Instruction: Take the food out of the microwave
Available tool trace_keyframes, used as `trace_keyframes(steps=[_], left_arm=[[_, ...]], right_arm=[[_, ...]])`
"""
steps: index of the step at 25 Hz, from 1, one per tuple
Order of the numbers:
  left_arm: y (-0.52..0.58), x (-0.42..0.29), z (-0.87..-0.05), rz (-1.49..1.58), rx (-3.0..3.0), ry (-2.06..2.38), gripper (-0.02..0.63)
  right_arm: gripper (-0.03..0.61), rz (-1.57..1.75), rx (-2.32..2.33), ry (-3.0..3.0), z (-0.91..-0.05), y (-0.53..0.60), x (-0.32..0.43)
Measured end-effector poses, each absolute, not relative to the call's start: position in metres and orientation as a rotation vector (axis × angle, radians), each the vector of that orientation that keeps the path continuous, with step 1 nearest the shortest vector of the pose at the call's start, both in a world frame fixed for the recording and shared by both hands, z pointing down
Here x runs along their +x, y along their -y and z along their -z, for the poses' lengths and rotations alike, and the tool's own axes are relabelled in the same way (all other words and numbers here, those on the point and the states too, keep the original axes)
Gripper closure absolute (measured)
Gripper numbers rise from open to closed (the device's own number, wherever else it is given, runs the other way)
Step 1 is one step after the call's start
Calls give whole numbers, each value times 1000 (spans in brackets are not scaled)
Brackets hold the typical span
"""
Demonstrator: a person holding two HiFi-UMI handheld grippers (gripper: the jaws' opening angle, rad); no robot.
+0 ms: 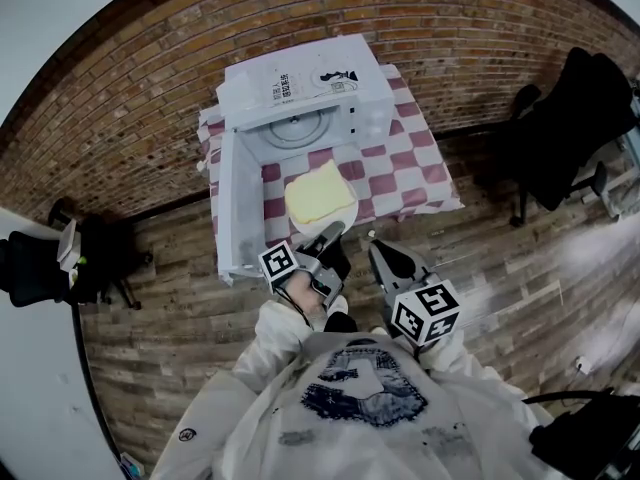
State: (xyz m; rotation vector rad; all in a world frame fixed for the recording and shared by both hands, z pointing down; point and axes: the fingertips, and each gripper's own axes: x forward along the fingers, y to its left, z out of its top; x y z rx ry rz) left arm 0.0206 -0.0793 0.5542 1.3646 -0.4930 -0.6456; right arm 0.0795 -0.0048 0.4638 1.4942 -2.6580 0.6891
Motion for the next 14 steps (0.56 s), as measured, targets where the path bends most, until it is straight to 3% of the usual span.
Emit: trace_keyframes(steps=[14], left_arm=[[86,19,-558,649,1354,492,591]], right_arm=[[565,-699,1497,2653,-467,12,80]])
